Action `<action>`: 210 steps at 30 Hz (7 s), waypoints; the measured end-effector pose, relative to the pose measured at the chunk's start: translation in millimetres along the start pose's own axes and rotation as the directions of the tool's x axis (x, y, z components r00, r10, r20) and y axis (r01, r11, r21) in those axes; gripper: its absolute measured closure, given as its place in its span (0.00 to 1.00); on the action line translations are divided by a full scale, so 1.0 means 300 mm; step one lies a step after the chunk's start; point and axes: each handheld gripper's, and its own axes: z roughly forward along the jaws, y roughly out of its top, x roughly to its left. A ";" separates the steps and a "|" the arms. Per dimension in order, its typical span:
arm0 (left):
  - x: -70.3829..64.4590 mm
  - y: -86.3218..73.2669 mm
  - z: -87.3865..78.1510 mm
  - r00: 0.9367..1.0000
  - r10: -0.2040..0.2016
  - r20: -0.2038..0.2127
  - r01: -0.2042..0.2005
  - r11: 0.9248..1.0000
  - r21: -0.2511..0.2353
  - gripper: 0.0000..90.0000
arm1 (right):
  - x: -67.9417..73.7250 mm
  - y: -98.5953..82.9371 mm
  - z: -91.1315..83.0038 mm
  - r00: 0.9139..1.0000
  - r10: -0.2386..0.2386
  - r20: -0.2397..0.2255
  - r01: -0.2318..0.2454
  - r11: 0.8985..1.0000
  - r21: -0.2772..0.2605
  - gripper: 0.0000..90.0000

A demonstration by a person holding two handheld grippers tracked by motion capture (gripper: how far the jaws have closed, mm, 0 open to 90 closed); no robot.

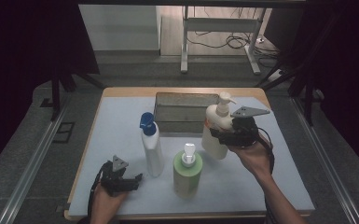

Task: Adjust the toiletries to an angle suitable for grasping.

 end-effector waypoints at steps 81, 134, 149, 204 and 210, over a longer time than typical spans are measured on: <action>0.001 0.000 0.000 1.000 0.000 0.000 0.000 1.000 -0.001 0.14 | -0.052 0.339 0.426 0.995 0.036 0.088 -0.029 0.997 -0.071 0.42; 0.000 0.000 0.000 1.000 0.000 0.001 0.000 1.000 0.000 0.14 | -0.019 0.160 0.590 0.998 -0.001 0.067 0.002 1.000 -0.018 0.37; 0.000 -0.001 0.000 1.000 0.000 0.000 0.000 1.000 -0.002 0.14 | -0.024 0.126 0.523 0.999 -0.034 0.033 0.034 0.999 0.009 0.35; 0.001 0.000 0.000 1.000 0.001 0.000 -0.001 1.000 -0.001 0.14 | -0.130 0.020 0.574 0.996 0.068 0.059 -0.074 0.991 0.111 1.00; 0.001 0.000 0.000 1.000 0.000 0.000 0.000 1.000 -0.001 0.14 | -0.120 0.018 0.584 0.996 0.071 0.051 -0.076 0.990 0.115 1.00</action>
